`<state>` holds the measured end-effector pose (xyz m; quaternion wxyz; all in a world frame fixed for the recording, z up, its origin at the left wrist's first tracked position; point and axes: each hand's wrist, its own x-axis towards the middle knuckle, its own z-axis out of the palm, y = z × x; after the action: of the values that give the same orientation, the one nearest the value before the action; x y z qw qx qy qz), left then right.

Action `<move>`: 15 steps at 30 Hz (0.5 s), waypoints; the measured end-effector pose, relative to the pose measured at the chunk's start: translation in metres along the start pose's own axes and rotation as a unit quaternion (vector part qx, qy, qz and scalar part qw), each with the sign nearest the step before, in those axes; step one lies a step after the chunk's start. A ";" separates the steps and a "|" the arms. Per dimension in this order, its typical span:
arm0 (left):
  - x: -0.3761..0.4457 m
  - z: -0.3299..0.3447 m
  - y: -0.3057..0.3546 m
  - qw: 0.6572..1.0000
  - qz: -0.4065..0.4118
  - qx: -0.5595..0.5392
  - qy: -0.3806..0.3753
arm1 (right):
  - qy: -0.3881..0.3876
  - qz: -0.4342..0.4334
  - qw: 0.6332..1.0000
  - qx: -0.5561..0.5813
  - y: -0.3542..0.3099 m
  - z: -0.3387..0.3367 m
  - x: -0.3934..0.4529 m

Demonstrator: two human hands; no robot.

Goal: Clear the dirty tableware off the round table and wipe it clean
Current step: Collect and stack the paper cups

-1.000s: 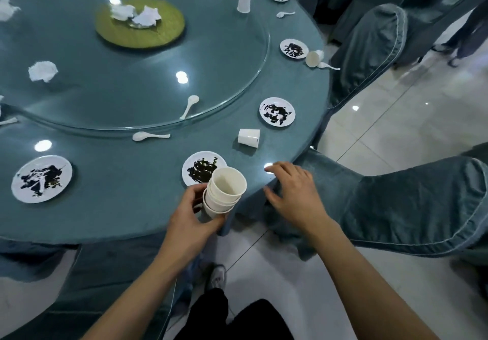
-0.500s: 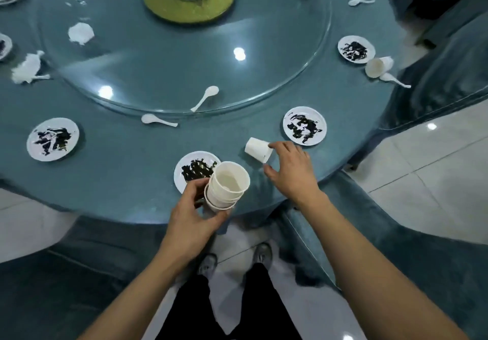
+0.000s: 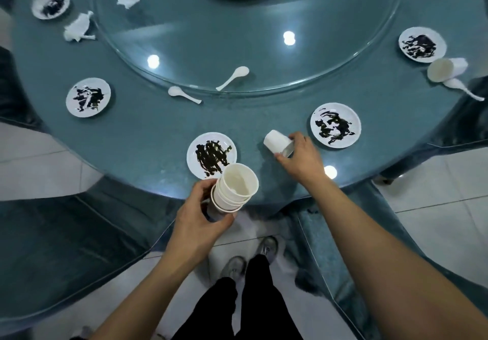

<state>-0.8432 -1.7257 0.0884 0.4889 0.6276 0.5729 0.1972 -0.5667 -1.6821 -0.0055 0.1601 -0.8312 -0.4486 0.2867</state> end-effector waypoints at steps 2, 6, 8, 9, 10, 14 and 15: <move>-0.006 -0.002 -0.002 1.000 0.007 0.001 -0.002 | 0.015 -0.003 0.999 0.028 -0.004 -0.007 -0.014; -0.014 -0.003 -0.007 0.999 0.033 0.001 -0.027 | 0.068 -0.020 0.988 0.135 -0.018 -0.034 -0.063; -0.021 -0.002 -0.007 0.998 0.048 0.001 -0.042 | 0.082 -0.037 0.975 0.201 -0.032 -0.053 -0.098; -0.023 0.000 -0.007 0.997 0.054 0.000 -0.047 | 0.081 -0.045 0.969 0.229 -0.038 -0.062 -0.114; -0.027 0.001 -0.006 0.997 0.062 -0.001 -0.054 | 0.080 -0.056 0.963 0.252 -0.044 -0.072 -0.133; -0.039 0.015 -0.004 0.992 0.089 -0.005 -0.093 | 0.075 -0.104 0.956 0.264 -0.050 -0.101 -0.197; -0.042 0.021 -0.002 0.990 0.096 -0.001 -0.106 | 0.081 -0.106 0.958 0.254 -0.047 -0.107 -0.211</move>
<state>-0.8387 -1.7724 0.0910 0.5259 0.6969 0.4546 0.1762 -0.6224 -1.8338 0.1728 0.4316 -0.7309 -0.4322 0.3045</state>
